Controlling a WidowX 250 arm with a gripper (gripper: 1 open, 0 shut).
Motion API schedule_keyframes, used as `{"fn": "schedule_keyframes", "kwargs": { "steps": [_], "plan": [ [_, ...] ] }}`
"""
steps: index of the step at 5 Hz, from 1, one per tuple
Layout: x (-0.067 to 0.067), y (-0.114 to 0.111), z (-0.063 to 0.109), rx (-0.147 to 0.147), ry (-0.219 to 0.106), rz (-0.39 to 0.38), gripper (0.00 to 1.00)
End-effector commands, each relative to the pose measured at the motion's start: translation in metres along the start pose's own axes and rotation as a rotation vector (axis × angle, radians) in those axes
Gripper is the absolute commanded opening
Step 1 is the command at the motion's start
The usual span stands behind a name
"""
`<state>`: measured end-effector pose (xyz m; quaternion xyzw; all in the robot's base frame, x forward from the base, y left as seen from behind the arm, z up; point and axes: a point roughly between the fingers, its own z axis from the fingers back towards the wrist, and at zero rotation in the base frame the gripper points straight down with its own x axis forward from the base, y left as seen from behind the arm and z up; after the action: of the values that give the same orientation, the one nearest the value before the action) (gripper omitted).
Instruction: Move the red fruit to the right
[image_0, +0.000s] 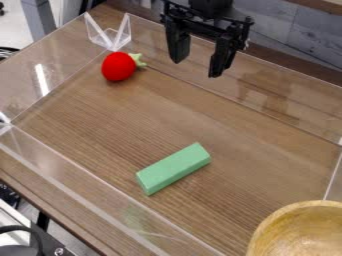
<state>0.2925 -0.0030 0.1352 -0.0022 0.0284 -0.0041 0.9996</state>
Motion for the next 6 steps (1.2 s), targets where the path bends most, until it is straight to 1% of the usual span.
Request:
{"fn": "schedule_keyframes", "kwargs": {
  "steps": [1, 2, 3, 4, 5, 6],
  "plan": [
    [0.004, 0.010, 0.005, 0.003, 0.013, -0.010, 1.00],
    [0.001, 0.047, 0.013, 0.007, 0.004, 0.039, 1.00],
    [-0.005, 0.097, 0.017, 0.018, -0.010, 0.070, 1.00],
    [0.004, 0.126, 0.007, 0.026, -0.011, 0.009, 1.00],
    [0.018, 0.140, -0.006, 0.030, 0.001, -0.023, 1.00],
    [0.023, 0.144, -0.016, 0.026, 0.015, -0.016, 1.00]
  ]
}}
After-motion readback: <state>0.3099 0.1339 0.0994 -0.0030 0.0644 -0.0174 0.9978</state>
